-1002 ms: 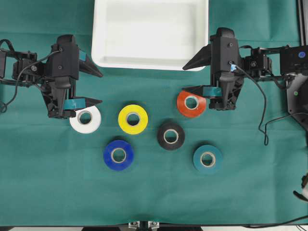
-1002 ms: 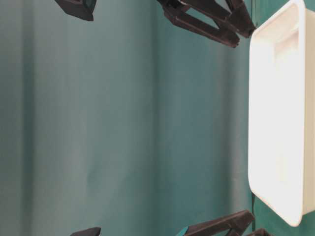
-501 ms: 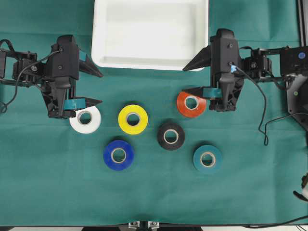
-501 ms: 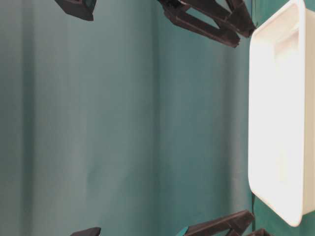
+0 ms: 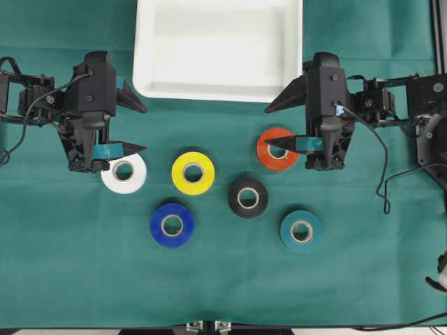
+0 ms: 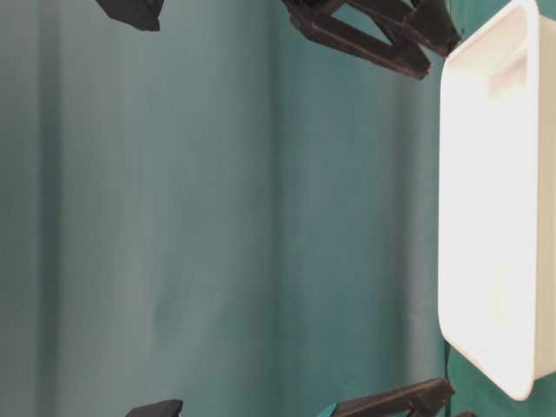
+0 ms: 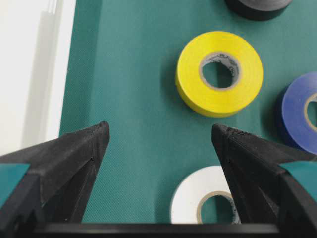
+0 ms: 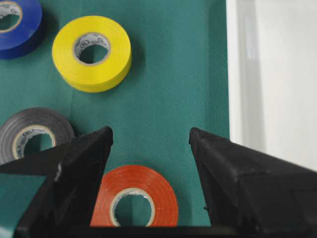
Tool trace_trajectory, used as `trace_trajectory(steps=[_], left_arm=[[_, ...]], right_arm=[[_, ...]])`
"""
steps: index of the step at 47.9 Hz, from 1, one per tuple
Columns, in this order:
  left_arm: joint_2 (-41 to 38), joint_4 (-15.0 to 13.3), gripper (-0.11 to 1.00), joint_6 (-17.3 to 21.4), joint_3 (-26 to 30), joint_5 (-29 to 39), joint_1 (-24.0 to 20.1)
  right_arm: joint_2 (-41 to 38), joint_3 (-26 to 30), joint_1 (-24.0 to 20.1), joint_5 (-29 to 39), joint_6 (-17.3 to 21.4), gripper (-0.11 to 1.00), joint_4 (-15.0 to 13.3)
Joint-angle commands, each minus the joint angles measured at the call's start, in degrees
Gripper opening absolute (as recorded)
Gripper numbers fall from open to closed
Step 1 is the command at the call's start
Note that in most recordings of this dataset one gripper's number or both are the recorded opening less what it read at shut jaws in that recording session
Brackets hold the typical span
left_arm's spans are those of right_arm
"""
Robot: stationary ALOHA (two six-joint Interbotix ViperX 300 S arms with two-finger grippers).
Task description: Put the tape alternately from left to right into the white case.
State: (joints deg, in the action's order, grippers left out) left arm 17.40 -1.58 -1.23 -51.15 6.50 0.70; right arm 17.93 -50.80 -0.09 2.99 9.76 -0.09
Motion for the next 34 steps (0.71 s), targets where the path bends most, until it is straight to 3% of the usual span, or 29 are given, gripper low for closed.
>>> trace_trajectory(steps=[1,23,34], left_arm=[[0.4,0.0,0.60,0.1,1.4,-0.1,-0.1],[0.4,0.0,0.60,0.1,1.4,-0.1,-0.2],[0.4,0.0,0.60,0.1,1.4,-0.1,-0.1]], right_arm=[[0.4,1.1,-0.1,-0.4,0.4,0.72,0.0],[0.3,0.3,-0.2,3.0,3.5,0.72,0.0],[-2.2,1.2,-2.5,2.6,3.8,0.72,0.0]])
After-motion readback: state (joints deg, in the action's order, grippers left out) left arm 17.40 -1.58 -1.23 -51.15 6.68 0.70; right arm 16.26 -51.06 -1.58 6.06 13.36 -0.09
